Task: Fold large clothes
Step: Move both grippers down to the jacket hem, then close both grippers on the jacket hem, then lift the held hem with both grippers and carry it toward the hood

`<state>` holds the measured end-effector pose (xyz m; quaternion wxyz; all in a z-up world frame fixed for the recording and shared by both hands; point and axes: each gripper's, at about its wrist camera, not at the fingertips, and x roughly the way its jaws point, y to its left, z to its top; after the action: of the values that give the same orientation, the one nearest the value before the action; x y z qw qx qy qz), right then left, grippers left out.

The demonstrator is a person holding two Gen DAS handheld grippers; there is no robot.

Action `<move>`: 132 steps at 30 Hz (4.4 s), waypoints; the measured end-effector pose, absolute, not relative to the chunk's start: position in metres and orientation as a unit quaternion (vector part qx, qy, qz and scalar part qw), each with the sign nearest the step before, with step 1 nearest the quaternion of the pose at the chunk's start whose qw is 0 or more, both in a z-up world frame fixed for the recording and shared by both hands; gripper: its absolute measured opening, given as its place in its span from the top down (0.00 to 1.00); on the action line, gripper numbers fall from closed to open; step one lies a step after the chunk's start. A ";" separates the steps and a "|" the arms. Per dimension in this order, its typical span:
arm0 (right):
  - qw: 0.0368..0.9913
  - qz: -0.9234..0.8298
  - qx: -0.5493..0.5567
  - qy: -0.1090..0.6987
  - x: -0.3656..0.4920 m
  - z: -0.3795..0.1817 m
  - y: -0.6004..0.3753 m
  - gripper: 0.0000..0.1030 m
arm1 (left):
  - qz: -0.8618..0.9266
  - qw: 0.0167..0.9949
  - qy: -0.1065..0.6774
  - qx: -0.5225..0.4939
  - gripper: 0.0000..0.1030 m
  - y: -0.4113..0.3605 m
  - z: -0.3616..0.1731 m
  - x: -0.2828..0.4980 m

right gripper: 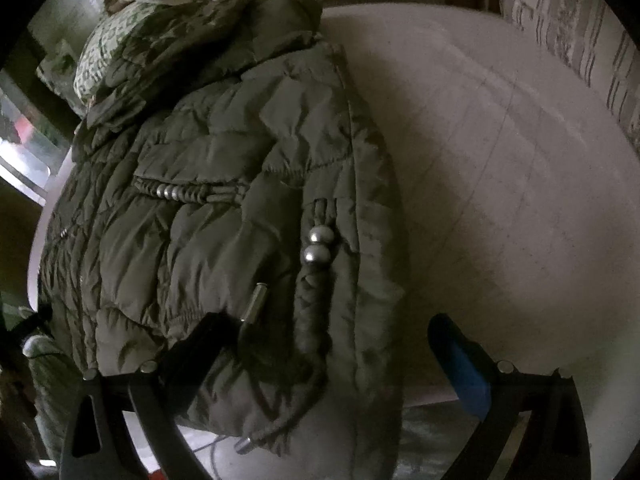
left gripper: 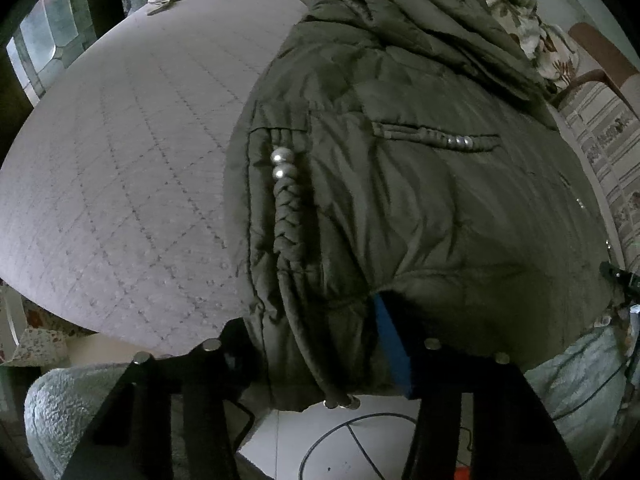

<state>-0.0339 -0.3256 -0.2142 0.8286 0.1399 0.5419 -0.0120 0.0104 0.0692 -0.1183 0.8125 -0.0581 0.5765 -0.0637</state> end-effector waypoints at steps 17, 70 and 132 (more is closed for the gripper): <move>0.843 0.025 0.148 0.516 -0.046 -0.188 -0.308 0.76 | -0.084 0.824 0.558 -0.051 0.83 0.033 -0.104 0.011; 0.890 0.079 0.125 0.430 -0.025 -0.087 -0.292 0.82 | -0.096 0.888 0.449 -0.024 0.85 0.034 -0.008 0.023; 0.917 0.044 0.131 0.375 0.164 0.000 -0.321 0.84 | -0.053 0.912 0.403 -0.058 0.84 0.045 0.072 0.222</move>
<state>0.1643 -0.3209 0.0003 0.9167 0.1314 0.3748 0.0435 0.2223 0.0452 0.0720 0.9119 -0.0580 0.4028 -0.0530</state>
